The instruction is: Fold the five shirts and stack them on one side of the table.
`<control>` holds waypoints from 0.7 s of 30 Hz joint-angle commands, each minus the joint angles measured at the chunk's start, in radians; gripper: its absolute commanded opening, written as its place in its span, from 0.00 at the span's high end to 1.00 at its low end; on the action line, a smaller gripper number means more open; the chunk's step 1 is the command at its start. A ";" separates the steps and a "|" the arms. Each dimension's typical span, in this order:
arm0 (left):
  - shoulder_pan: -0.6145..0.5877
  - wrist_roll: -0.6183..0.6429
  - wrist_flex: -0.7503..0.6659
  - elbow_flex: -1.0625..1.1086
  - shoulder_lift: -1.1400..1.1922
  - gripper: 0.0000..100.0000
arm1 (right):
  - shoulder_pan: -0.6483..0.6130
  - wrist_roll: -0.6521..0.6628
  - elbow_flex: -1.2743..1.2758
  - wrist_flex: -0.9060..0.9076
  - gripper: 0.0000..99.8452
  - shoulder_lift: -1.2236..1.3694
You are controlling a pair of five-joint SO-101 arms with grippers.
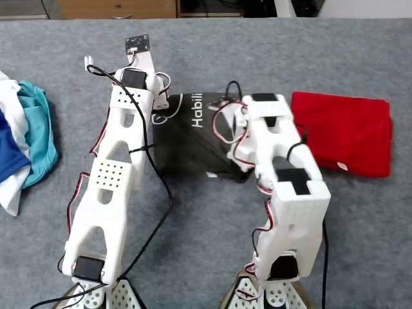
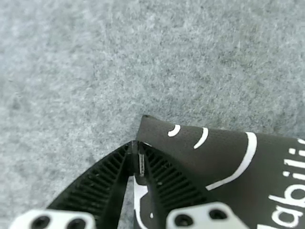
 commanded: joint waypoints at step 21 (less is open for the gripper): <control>-0.006 -0.011 -0.011 -0.037 -0.008 0.98 | -0.068 0.014 -0.259 0.307 1.00 -0.211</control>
